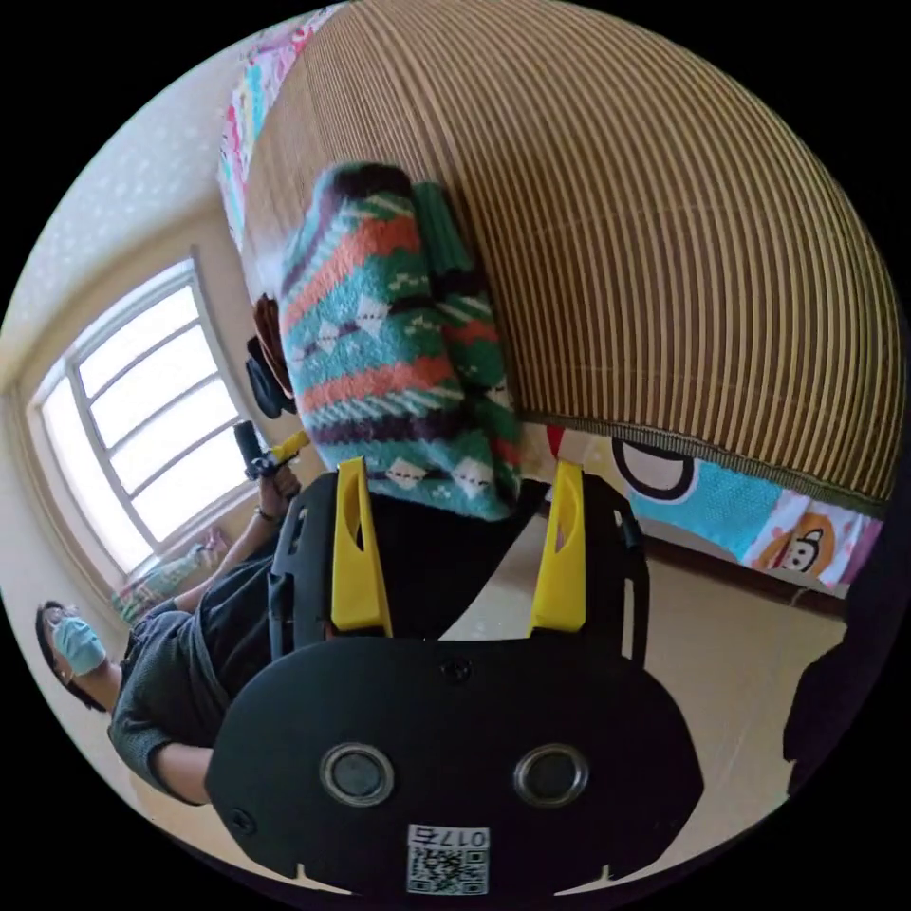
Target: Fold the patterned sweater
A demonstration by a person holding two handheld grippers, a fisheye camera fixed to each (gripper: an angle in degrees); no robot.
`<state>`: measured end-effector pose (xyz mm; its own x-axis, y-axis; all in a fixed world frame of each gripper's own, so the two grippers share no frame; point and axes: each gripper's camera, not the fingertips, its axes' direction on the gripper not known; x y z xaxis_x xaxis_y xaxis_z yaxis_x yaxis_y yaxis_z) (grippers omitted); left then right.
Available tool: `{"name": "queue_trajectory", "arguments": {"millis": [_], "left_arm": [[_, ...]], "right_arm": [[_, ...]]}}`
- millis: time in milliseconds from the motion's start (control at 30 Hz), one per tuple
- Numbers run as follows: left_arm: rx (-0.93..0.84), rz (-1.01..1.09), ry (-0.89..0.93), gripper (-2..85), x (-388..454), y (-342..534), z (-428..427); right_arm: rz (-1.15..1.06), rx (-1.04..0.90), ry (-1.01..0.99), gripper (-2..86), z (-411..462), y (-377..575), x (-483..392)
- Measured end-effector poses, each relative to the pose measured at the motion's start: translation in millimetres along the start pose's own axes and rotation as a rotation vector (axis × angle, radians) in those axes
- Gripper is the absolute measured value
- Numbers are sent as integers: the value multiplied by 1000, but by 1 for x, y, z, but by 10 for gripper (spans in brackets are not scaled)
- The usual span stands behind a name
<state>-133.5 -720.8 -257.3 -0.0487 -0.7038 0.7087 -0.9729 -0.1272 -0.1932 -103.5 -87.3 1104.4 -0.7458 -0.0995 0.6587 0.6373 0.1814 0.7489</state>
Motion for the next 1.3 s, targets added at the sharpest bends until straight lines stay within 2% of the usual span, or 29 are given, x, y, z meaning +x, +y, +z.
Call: {"name": "queue_trajectory", "arguments": {"millis": [133,233,367,500,600,667,800,967,1167,1300], "left_arm": [[-38,-70,-42,226,2,-38,15],[-30,-120,9,244,3,-64,23],[-62,-148,65,255,6,-82,44],[-229,-170,220,245,15,-80,90],[-245,-180,228,240,28,-67,92],[-269,-180,211,236,37,-58,82],[-305,-157,166,230,57,-32,41],[-235,-174,195,223,57,1,-31],[-77,-135,140,213,58,34,-171],[11,-33,12,206,75,61,-294]], "right_arm": [[-83,282,-288,262,-35,12,45],[-111,337,-377,279,-35,-3,68],[-114,215,-389,279,-8,-27,82],[-116,182,-317,253,-3,-36,87],[-80,84,-325,228,-14,-40,112],[-47,-20,-413,221,-12,-42,135],[-45,-236,-553,207,14,-44,153],[-125,-221,-649,197,42,-66,130],[-276,-343,-638,185,114,-126,35],[-430,-462,-647,181,185,-166,-58]]}}
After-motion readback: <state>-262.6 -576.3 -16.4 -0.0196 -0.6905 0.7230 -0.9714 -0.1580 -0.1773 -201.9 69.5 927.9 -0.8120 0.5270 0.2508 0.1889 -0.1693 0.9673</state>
